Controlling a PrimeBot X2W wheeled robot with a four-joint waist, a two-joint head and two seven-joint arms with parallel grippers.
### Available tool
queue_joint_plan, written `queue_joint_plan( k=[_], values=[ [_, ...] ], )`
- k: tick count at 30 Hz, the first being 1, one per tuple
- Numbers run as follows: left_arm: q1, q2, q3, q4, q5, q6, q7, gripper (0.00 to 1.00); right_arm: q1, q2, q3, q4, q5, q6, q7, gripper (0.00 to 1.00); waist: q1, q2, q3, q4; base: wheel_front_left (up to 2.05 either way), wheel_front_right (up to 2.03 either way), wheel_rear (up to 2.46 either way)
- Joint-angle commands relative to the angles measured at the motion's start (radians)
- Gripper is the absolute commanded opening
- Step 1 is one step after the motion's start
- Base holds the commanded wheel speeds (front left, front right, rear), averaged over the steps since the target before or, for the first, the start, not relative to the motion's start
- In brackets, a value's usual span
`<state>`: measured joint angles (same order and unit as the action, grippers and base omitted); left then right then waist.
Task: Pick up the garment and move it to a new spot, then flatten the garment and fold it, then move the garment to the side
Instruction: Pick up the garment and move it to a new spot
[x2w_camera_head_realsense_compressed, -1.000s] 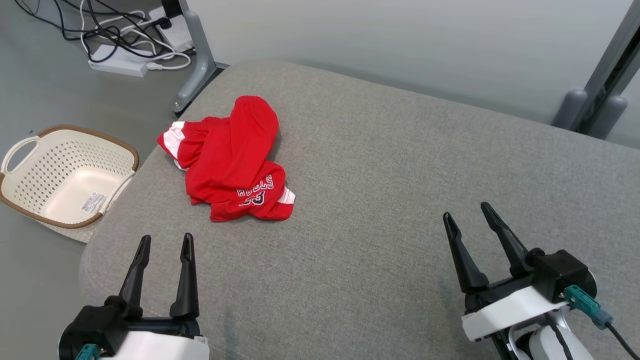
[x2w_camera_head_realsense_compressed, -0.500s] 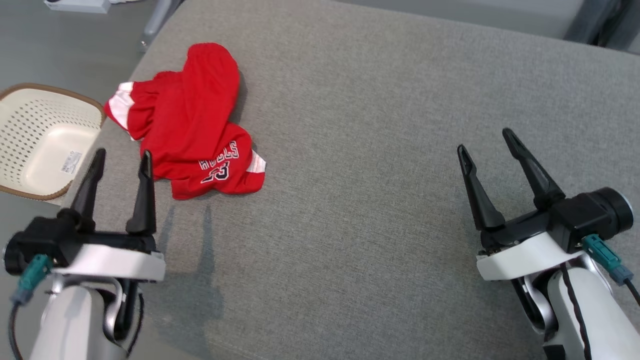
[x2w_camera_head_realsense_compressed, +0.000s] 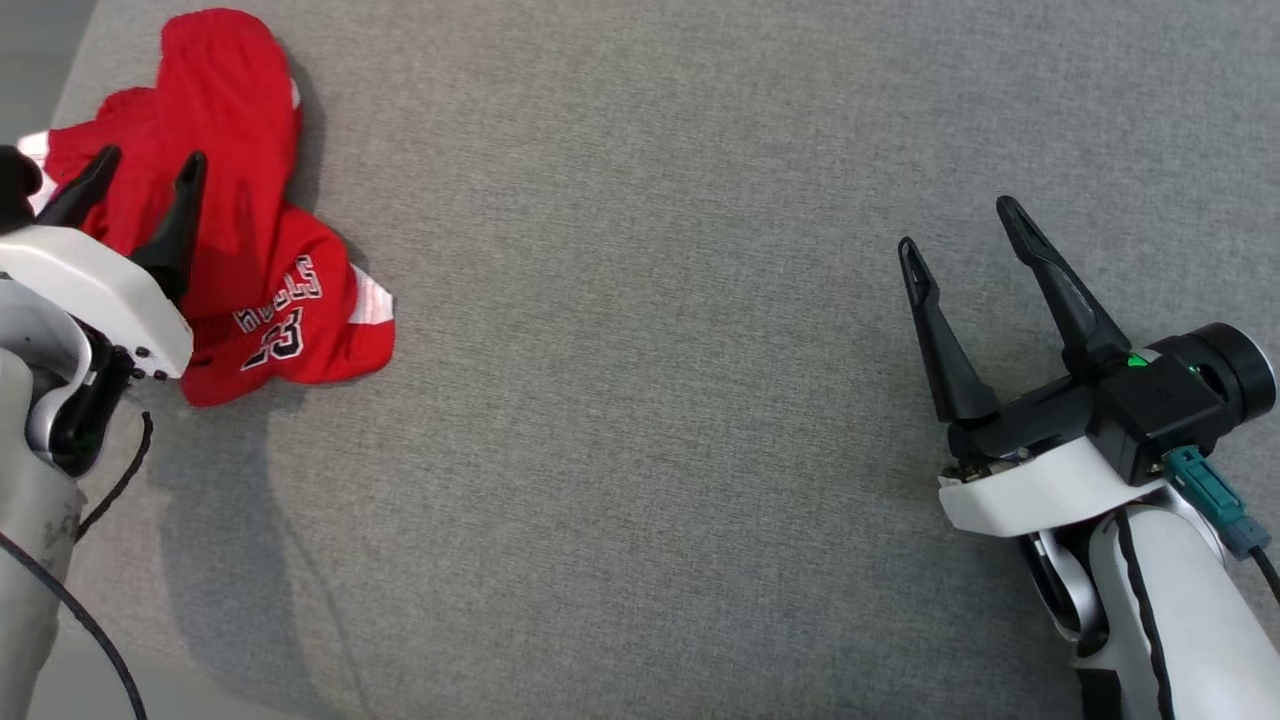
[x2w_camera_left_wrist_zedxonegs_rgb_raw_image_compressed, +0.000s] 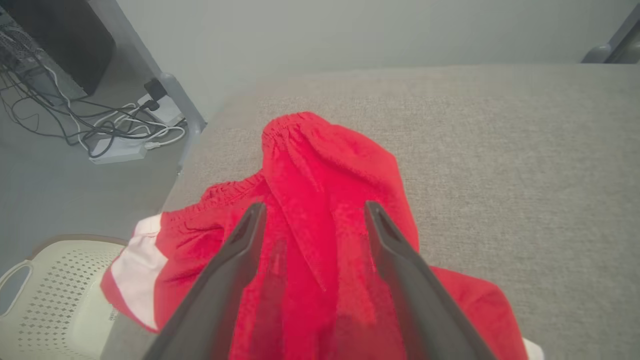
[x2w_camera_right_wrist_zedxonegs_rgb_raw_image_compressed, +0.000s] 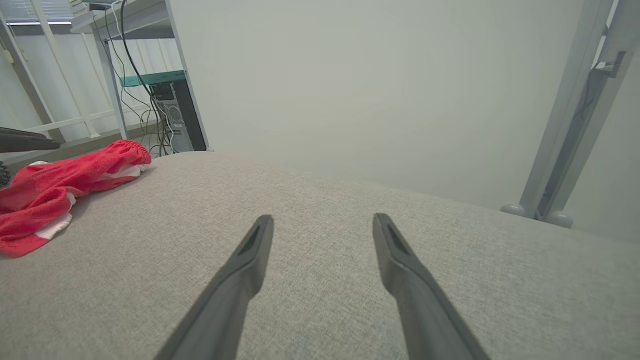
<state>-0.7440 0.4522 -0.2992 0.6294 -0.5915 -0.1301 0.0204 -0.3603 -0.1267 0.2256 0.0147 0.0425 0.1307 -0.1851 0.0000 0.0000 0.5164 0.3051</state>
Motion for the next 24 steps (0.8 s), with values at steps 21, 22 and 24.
queue_joint_plan(
  k=[21,22,24],
  values=[
    [-0.199,0.122,-0.313,0.215,-0.297,-0.001,0.226,0.00,-0.023,0.027,-0.011,0.010,-0.021,0.000,-0.028,1.00,0.0000,0.0000,0.081,-0.080,0.00,0.00,0.00],
    [-0.199,0.121,-0.322,0.218,-0.305,-0.001,0.221,0.00,-0.024,0.028,-0.012,0.010,-0.022,0.000,-0.028,1.00,0.0000,0.0000,0.079,-0.080,0.00,0.00,0.00],
    [-0.200,0.123,-0.335,0.223,-0.318,-0.001,0.206,0.00,-0.026,0.030,-0.012,0.011,-0.022,0.000,-0.029,1.00,0.0000,0.0000,0.075,-0.079,0.00,0.00,0.00]
  ],
)
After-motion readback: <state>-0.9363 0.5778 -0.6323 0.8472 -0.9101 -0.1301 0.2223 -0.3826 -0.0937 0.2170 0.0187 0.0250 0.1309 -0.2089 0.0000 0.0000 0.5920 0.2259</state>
